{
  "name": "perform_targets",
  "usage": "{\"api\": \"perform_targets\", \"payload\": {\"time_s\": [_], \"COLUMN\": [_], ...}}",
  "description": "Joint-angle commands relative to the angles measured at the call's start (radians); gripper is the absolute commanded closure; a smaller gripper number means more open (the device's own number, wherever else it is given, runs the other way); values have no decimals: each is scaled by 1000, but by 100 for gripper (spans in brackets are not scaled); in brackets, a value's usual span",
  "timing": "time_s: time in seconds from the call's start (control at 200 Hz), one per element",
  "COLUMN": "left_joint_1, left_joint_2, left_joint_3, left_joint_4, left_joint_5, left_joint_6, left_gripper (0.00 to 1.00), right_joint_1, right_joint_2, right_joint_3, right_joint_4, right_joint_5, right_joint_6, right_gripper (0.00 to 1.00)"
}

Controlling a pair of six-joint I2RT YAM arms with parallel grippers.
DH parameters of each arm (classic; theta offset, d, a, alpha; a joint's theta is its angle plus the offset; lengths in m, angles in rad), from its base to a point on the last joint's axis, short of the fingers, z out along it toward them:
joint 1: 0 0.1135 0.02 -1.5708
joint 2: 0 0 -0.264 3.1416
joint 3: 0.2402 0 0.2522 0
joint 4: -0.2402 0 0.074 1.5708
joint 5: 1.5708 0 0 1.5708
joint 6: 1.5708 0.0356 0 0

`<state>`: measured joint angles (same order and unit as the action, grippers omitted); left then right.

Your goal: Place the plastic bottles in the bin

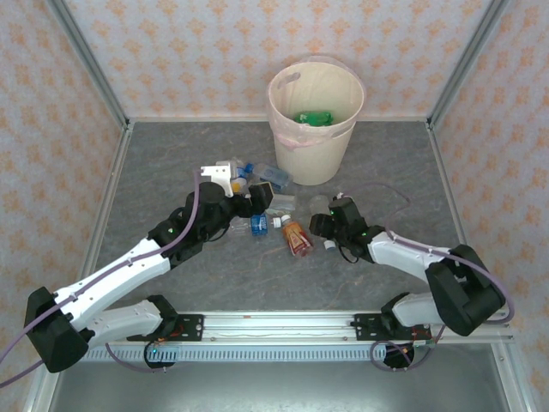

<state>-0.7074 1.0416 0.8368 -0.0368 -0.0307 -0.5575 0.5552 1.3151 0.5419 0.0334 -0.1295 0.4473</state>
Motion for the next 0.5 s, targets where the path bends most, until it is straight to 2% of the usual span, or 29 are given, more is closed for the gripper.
{"api": "perform_targets", "payload": {"time_s": [0.0,0.265,0.495], "left_joint_1": [-6,-6,-6], "left_joint_2": [-28,-55,-93], "left_joint_3": [-4,-12,-19], "left_joint_4": [7,4,15], "left_joint_5": [-6,-7,-20], "left_joint_6": [-16,-22,-23], "left_gripper": [1,1,1], "right_joint_1": [5,5,5], "right_joint_2": [-45,-156,-276], "right_joint_3": [-13,4,121], "right_joint_4": [-29,-99,-199], "right_joint_5": [38,81,123], "right_joint_6": [8,22,4], "right_gripper": [38,40,40]}}
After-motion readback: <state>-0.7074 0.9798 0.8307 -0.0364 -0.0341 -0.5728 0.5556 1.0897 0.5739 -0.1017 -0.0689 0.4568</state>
